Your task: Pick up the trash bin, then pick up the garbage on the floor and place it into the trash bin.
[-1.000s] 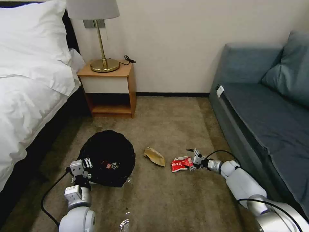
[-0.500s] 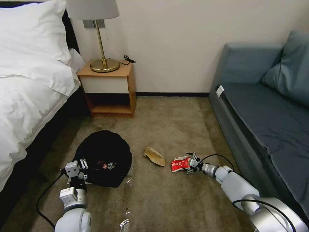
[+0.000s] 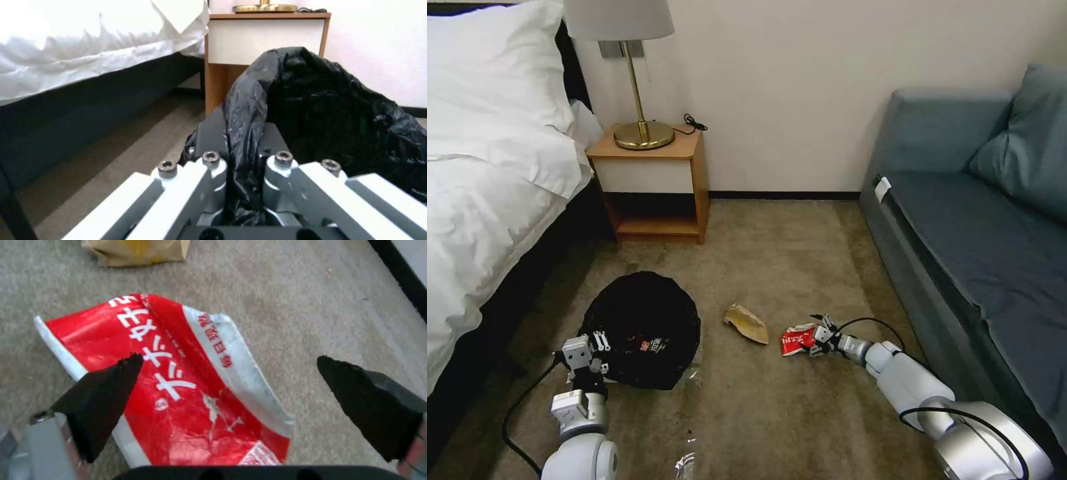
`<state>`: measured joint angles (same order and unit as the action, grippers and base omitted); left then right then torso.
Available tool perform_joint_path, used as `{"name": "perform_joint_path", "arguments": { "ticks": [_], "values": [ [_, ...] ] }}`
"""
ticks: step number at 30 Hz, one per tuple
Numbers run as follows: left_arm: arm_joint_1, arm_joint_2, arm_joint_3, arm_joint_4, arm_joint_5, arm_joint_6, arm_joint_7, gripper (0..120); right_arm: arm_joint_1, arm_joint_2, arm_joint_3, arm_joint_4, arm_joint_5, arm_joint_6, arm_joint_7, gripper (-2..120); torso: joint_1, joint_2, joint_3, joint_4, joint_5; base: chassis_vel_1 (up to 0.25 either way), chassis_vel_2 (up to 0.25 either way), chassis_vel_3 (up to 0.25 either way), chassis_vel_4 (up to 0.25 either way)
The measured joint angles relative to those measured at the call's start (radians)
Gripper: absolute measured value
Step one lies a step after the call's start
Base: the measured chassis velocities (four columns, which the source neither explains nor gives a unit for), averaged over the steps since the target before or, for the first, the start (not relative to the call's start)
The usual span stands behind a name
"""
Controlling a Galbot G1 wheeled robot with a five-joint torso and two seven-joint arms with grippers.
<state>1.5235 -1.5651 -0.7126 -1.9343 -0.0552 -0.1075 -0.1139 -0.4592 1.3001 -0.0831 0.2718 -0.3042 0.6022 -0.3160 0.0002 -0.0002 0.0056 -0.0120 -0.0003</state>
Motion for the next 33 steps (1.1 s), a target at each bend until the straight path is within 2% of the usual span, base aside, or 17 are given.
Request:
{"name": "perform_joint_path", "arguments": {
  "ticks": [5, 7, 9, 10, 11, 14, 17, 19, 20, 22, 23, 25, 26, 28, 33],
  "values": [
    [-0.001, 0.002, -0.007, -0.001, -0.002, 0.000, -0.002, 5, -0.005, 0.007, 0.000, -0.018, 0.007, -0.002, -0.001, 88, 0.000, 0.000, 0.000, 0.0000, 0.0001, 0.000, 0.000, 0.000, 0.000],
    [-0.004, 0.004, -0.009, -0.001, -0.004, 0.000, -0.003, 5, -0.009, 0.008, 0.002, -0.031, 0.013, -0.004, -0.002, 77, 0.000, 0.000, 0.000, -0.0001, 0.0002, 0.000, 0.000, 0.000, 0.000],
    [-0.006, 0.004, -0.010, 0.000, -0.004, 0.000, -0.003, 5, -0.009, 0.008, 0.004, -0.034, 0.015, -0.005, -0.003, 73, 0.000, 0.000, 0.000, -0.0001, 0.0000, 0.000, 0.000, 0.000, 0.000],
    [-0.009, 0.004, -0.010, 0.001, -0.004, 0.000, -0.004, 5, -0.009, 0.007, 0.005, -0.037, 0.021, -0.007, -0.006, 67, 0.000, 0.000, 0.000, -0.0001, 0.0002, 0.000, 0.000, 0.000, 0.000],
    [-0.009, 0.004, -0.010, 0.001, -0.004, 0.000, -0.004, 5, -0.009, 0.007, 0.005, -0.037, 0.021, -0.007, -0.006, 67, 0.000, 0.000, 0.000, -0.0001, 0.0002, 0.000, 0.000, 0.000, 0.000],
    [-0.014, 0.003, -0.005, 0.004, -0.005, 0.001, -0.004, 5, -0.009, 0.005, 0.006, -0.039, 0.031, -0.010, -0.009, 51, 0.000, 0.000, 0.000, -0.0001, -0.0001, 0.000, 0.000, 0.000, 0.000],
    [-0.016, 0.003, -0.003, 0.004, -0.004, 0.002, -0.005, 5, -0.008, 0.005, 0.007, -0.041, 0.035, -0.012, -0.010, 45, 0.000, 0.000, 0.000, -0.0001, 0.0002, 0.000, 0.000, 0.000, 0.000],
    [-0.019, 0.002, -0.003, 0.004, -0.004, 0.005, -0.005, 5, -0.008, 0.006, 0.009, -0.044, 0.041, -0.014, -0.010, 33, 0.000, 0.000, 0.000, -0.0001, 0.0001, 0.000, 0.000, 0.000, 0.000],
    [-0.019, 0.002, -0.003, 0.004, -0.004, 0.005, -0.005, 5, -0.008, 0.006, 0.009, -0.044, 0.041, -0.014, -0.010, 33, 0.000, 0.000, 0.000, -0.0001, 0.0001, 0.000, 0.000, 0.000, 0.000],
    [-0.020, 0.002, -0.003, 0.006, -0.004, 0.005, -0.006, 5, -0.008, 0.008, 0.009, -0.047, 0.042, -0.016, -0.010, 23, 0.000, 0.000, 0.000, -0.0001, 0.0002, 0.000, 0.000, 0.000, 0.000],
    [-0.020, 0.002, -0.003, 0.006, -0.004, 0.005, -0.006, 5, -0.008, 0.008, 0.009, -0.047, 0.042, -0.016, -0.010, 23, 0.000, 0.000, 0.000, -0.0001, 0.0002, 0.000, 0.000, 0.000, 0.000],
    [-0.021, 0.003, -0.003, 0.011, -0.004, 0.005, -0.006, 5, -0.008, 0.011, 0.012, -0.049, 0.042, -0.016, -0.010, 11, 0.000, 0.000, 0.000, -0.0001, 0.0001, 0.000, 0.000, 0.000, 0.000],
    [-0.021, 0.003, -0.003, 0.011, -0.004, 0.005, -0.006, 5, -0.008, 0.011, 0.012, -0.049, 0.042, -0.016, -0.010, 11, 0.000, 0.000, 0.000, -0.0001, 0.0001, 0.000, 0.000, 0.000, 0.000],
    [-0.021, 0.002, -0.003, 0.011, -0.005, 0.005, -0.007, 5, -0.008, 0.013, 0.013, -0.050, 0.043, -0.016, -0.009, 2, 0.000, 0.000, 0.000, 0.0000, 0.0001, 0.000, 0.000, 0.000, 0.000],
    [-0.021, 0.000, -0.002, 0.011, -0.006, 0.006, -0.009, 5, -0.010, 0.016, 0.018, -0.051, 0.044, -0.017, -0.007, 0, 0.000, 0.000, 0.000, 0.0000, 0.0001, 0.000, 0.000, 0.000, 0.000]
  ]
}}
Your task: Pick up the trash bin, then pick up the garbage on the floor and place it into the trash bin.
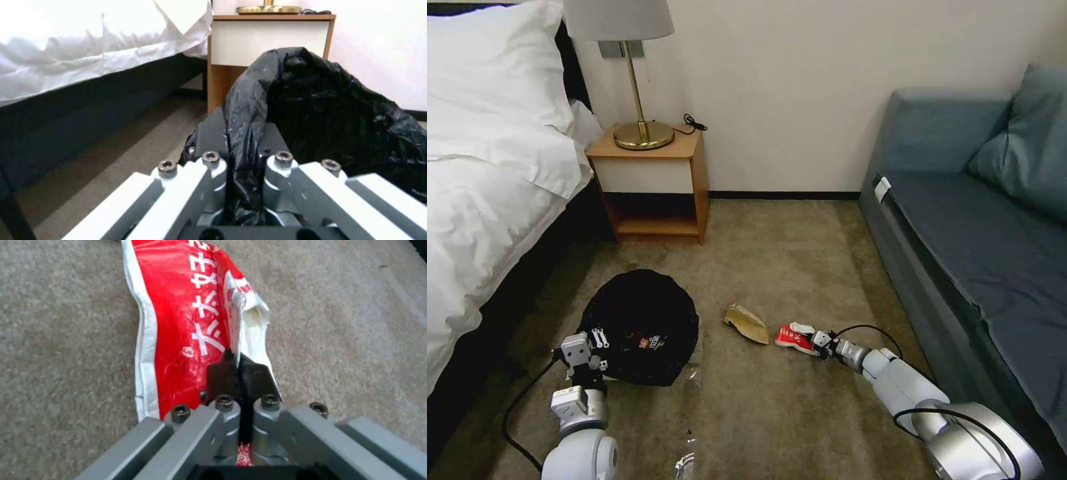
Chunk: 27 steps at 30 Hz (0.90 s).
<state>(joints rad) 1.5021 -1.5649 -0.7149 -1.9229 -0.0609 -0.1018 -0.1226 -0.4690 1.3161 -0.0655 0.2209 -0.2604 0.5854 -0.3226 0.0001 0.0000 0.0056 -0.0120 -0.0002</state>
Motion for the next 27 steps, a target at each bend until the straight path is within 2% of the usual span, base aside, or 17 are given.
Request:
{"name": "perform_joint_path", "arguments": {
  "ticks": [5, 9, 10, 13, 15, 19, 21, 22, 24, 25, 26, 27],
  "values": [
    [-0.003, 0.000, 0.002, 0.011, 0.000, 0.002, -0.003, 5, -0.013, 0.010, 0.080, 0.025, 0.015, 0.010, 0.011, 0, 0.000, 0.000, 0.000, 0.0000, 0.0000, 0.000, 0.000, 0.000, 0.000],
    [-0.013, 0.000, 0.006, 0.035, 0.000, 0.003, -0.008, 5, -0.034, 0.020, 0.187, 0.079, 0.022, 0.056, 0.025, 0, 0.000, 0.000, 0.000, 0.0001, 0.0002, 0.000, 0.000, 0.000, 0.000],
    [-0.018, 0.001, 0.006, 0.057, -0.003, 0.003, -0.009, 5, -0.055, 0.020, 0.239, 0.131, 0.025, 0.099, 0.030, 0, 0.000, 0.000, 0.000, 0.0000, 0.0000, 0.000, 0.000, 0.000, 0.000],
    [-0.022, 0.002, 0.006, 0.072, -0.006, 0.003, -0.009, 5, -0.074, 0.014, 0.258, 0.179, 0.030, 0.116, 0.035, 0, 0.000, 0.000, 0.000, 0.0002, 0.0001, 0.000, 0.000, 0.000, 0.000],
    [-0.031, 0.004, 0.002, 0.101, -0.010, 0.003, -0.011, 5, -0.126, -0.014, 0.267, 0.307, 0.073, 0.139, 0.050, 0, 0.000, 0.000, 0.000, 0.0000, -0.0003, 0.000, 0.000, 0.000, 0.000],
    [-0.041, 0.004, 0.002, 0.125, -0.012, 0.002, -0.012, 5, -0.167, -0.036, 0.267, 0.414, 0.100, 0.156, 0.062, 0, 0.000, 0.000, 0.000, -0.0001, 0.0002, 0.000, 0.000, 0.000, 0.000],
    [-0.053, 0.002, 0.008, 0.148, -0.011, -0.005, -0.013, 5, -0.217, -0.061, 0.247, 0.554, 0.139, 0.165, 0.092, 0, 0.000, 0.000, 0.000, -0.0001, 0.0005, 0.000, 0.000, 0.000, 0.000],
    [-0.053, 0.002, 0.008, 0.148, -0.011, -0.005, -0.013, 5, -0.217, -0.061, 0.247, 0.554, 0.139, 0.165, 0.092, 0, 0.000, 0.000, 0.000, -0.0001, 0.0005, 0.000, 0.000, 0.000, 0.000],
    [-0.057, 0.001, 0.018, 0.153, -0.010, -0.006, -0.013, 5, -0.254, -0.076, 0.211, 0.676, 0.174, 0.162, 0.128, 0, 0.000, 0.000, 0.000, 0.0001, 0.0008, 0.000, 0.000, 0.000, 0.000],
    [-0.057, 0.001, 0.018, 0.153, -0.010, -0.006, -0.013, 5, -0.254, -0.076, 0.211, 0.676, 0.174, 0.162, 0.128, 0, 0.000, 0.000, 0.000, 0.0001, 0.0008, 0.000, 0.000, 0.000, 0.000],
    [-0.057, 0.000, 0.027, 0.150, -0.007, -0.006, -0.013, 5, -0.283, -0.085, 0.177, 0.764, 0.196, 0.150, 0.158, 0, 0.000, 0.000, 0.000, 0.0003, 0.0000, 0.000, 0.000, 0.000, 0.000],
    [-0.057, 0.000, 0.027, 0.150, -0.007, -0.006, -0.013, 5, -0.283, -0.085, 0.177, 0.764, 0.196, 0.150, 0.158, 0, 0.000, 0.000, 0.000, 0.0003, 0.0000, 0.000, 0.000, 0.000, 0.000]
  ]
}}
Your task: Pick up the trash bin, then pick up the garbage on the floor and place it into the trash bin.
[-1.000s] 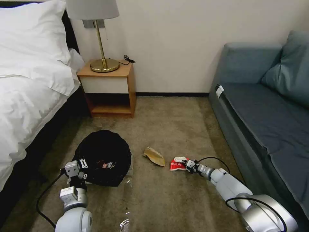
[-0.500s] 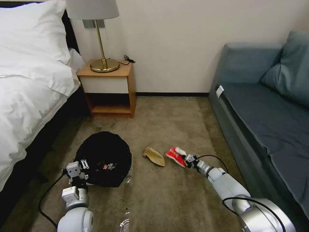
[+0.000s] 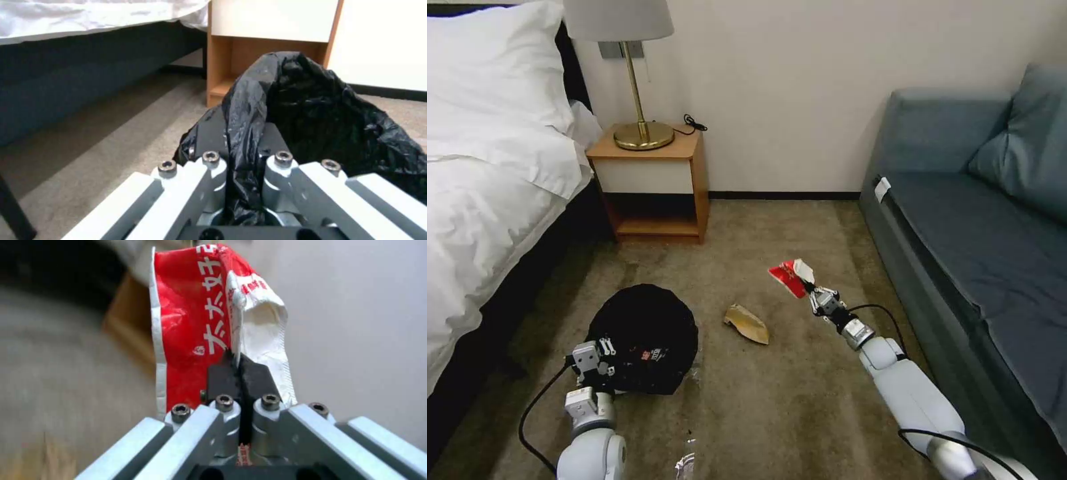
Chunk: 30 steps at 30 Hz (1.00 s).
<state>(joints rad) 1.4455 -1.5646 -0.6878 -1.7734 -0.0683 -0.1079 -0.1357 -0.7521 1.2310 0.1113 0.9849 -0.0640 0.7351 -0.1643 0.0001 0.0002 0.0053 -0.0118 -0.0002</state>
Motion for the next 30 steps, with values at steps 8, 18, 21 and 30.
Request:
{"name": "perform_joint_path", "arguments": {
  "ticks": [8, 18, 21, 30],
  "values": [
    [0.019, -0.002, 0.044, -0.070, 0.020, 0.033, -0.003, 5, -0.050, 0.011, -0.195, 0.280, 0.023, -0.074, 0.161, 0, 0.000, 0.000, 0.000, -0.0002, -0.0008, 0.000, 0.000, 0.000, 0.000],
    [0.010, -0.016, 0.072, -0.089, 0.046, 0.049, -0.010, 5, 0.009, 0.072, -0.344, 0.268, 0.025, -0.105, 0.216, 0, 0.000, 0.000, 0.000, -0.0002, -0.0002, 0.000, 0.000, 0.000, 0.000],
    [-0.002, -0.018, 0.075, -0.075, 0.049, 0.054, -0.011, 5, 0.019, 0.091, -0.360, 0.241, 0.023, -0.104, 0.215, 0, 0.000, 0.000, 0.000, -0.0003, -0.0002, 0.000, 0.000, 0.000, 0.000],
    [-0.047, -0.025, 0.071, -0.023, 0.048, 0.059, -0.017, 5, 0.030, 0.149, -0.414, 0.162, -0.002, -0.087, 0.208, 0, 0.000, 0.000, 0.000, -0.0003, -0.0001, 0.000, 0.000, 0.000, 0.000]
  ]
}}
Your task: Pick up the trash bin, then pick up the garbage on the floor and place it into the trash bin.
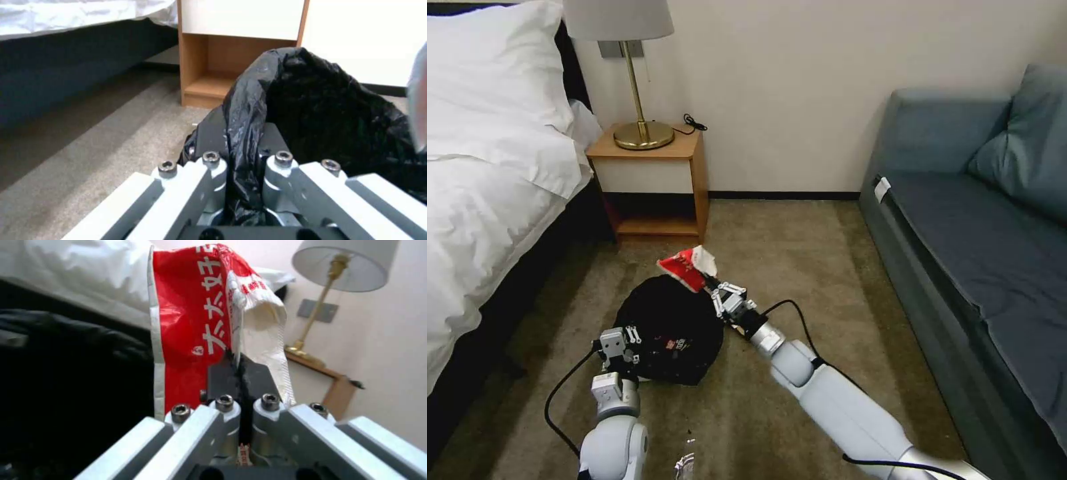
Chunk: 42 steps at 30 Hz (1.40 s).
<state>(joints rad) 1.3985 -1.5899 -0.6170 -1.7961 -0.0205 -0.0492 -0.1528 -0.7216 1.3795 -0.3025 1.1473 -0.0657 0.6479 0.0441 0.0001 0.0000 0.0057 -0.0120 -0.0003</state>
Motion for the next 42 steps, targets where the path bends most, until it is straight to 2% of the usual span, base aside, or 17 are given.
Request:
{"name": "perform_joint_path", "arguments": {
  "ticks": [15, 17, 18, 23, 24, 26, 27, 28, 29, 30, 31, 33, 34, 35, 40, 42],
  "values": [
    [-0.016, -0.003, -0.002, -0.004, -0.008, 0.007, -0.005, 5, -0.052, 0.070, -0.014, -0.087, -0.084, 0.025, 0.002, 1, 0.000, 0.000, 0.000, 0.0000, 0.0000, 0.000, 0.000, 0.000, 0.000],
    [-0.004, -0.002, -0.002, -0.017, -0.009, 0.007, -0.005, 5, -0.073, 0.084, -0.006, -0.096, -0.115, 0.030, 0.004, 11, 0.000, 0.000, 0.000, 0.0000, 0.0000, 0.000, 0.000, 0.000, 0.000],
    [-0.004, -0.002, -0.002, -0.017, -0.009, 0.007, -0.005, 5, -0.073, 0.084, -0.006, -0.096, -0.115, 0.030, 0.004, 11, 0.000, 0.000, 0.000, 0.0000, 0.0000, 0.000, 0.000, 0.000, 0.000],
    [0.009, 0.002, -0.007, -0.031, -0.012, 0.006, -0.005, 5, -0.094, 0.096, 0.003, -0.096, -0.142, 0.033, 0.004, 31, 0.000, 0.000, 0.000, 0.0000, 0.0000, 0.000, 0.000, 0.000, 0.000],
    [0.009, 0.002, -0.007, -0.031, -0.012, 0.006, -0.005, 5, -0.094, 0.096, 0.003, -0.096, -0.142, 0.033, 0.004, 31, 0.000, 0.000, 0.000, 0.0000, 0.0000, 0.000, 0.000, 0.000, 0.000],
    [0.007, 0.002, -0.009, -0.030, -0.014, 0.005, -0.005, 5, -0.091, 0.096, 0.003, -0.095, -0.143, 0.033, 0.004, 41, 0.000, 0.000, 0.000, 0.0000, 0.0000, 0.000, 0.000, 0.000, 0.000],
    [0.007, 0.002, -0.009, -0.030, -0.014, 0.005, -0.005, 5, -0.091, 0.096, 0.003, -0.095, -0.143, 0.033, 0.004, 41, 0.000, 0.000, 0.000, 0.0000, 0.0000, 0.000, 0.000, 0.000, 0.000],
    [0.005, 0.003, -0.011, -0.027, -0.015, 0.004, -0.005, 5, -0.079, 0.094, 0.003, -0.091, -0.139, 0.033, 0.004, 49, 0.000, 0.000, 0.000, 0.0000, 0.0001, 0.000, 0.000, 0.000, 0.000],
    [0.005, 0.003, -0.011, -0.027, -0.015, 0.004, -0.005, 5, -0.079, 0.094, 0.003, -0.091, -0.139, 0.033, 0.004, 49, 0.000, 0.000, 0.000, 0.0000, 0.0001, 0.000, 0.000, 0.000, 0.000],
    [0.003, 0.003, -0.014, -0.022, -0.015, 0.004, -0.004, 5, -0.067, 0.094, 0.003, -0.087, -0.130, 0.032, 0.004, 56, 0.000, 0.000, 0.000, -0.0001, 0.0000, 0.000, 0.000, 0.000, 0.000],
    [0.003, 0.003, -0.014, -0.022, -0.015, 0.004, -0.004, 5, -0.067, 0.094, 0.003, -0.087, -0.130, 0.032, 0.004, 56, 0.000, 0.000, 0.000, -0.0001, 0.0000, 0.000, 0.000, 0.000, 0.000],
    [0.003, 0.005, -0.025, -0.016, -0.016, 0.002, -0.003, 5, -0.040, 0.095, 0.006, -0.078, -0.108, 0.026, 0.007, 67, 0.000, 0.000, 0.000, 0.0000, 0.0000, 0.000, 0.000, 0.000, 0.000],
    [0.003, 0.005, -0.025, -0.016, -0.016, 0.002, -0.003, 5, -0.040, 0.095, 0.006, -0.078, -0.108, 0.026, 0.007, 67, 0.000, 0.000, 0.000, 0.0000, 0.0000, 0.000, 0.000, 0.000, 0.000],
    [0.003, 0.008, -0.034, -0.016, -0.019, 0.001, -0.002, 5, -0.021, 0.094, 0.008, -0.067, -0.090, 0.020, 0.010, 74, 0.000, 0.000, 0.000, 0.0000, 0.0001, 0.000, 0.000, 0.000, 0.000],
    [0.003, 0.015, -0.051, -0.016, -0.031, 0.001, 0.001, 5, 0.008, 0.078, 0.014, -0.036, -0.048, 0.001, 0.019, 86, 0.000, 0.000, 0.000, 0.0002, 0.0001, 0.000, 0.000, 0.000, 0.000],
    [-0.003, 0.023, -0.063, -0.018, -0.047, 0.002, 0.008, 5, 0.021, 0.054, 0.034, -0.009, -0.018, -0.013, 0.023, 96, 0.000, 0.000, 0.000, 0.0001, 0.0002, 0.000, 0.000, 0.000, 0.000]
  ]
}}
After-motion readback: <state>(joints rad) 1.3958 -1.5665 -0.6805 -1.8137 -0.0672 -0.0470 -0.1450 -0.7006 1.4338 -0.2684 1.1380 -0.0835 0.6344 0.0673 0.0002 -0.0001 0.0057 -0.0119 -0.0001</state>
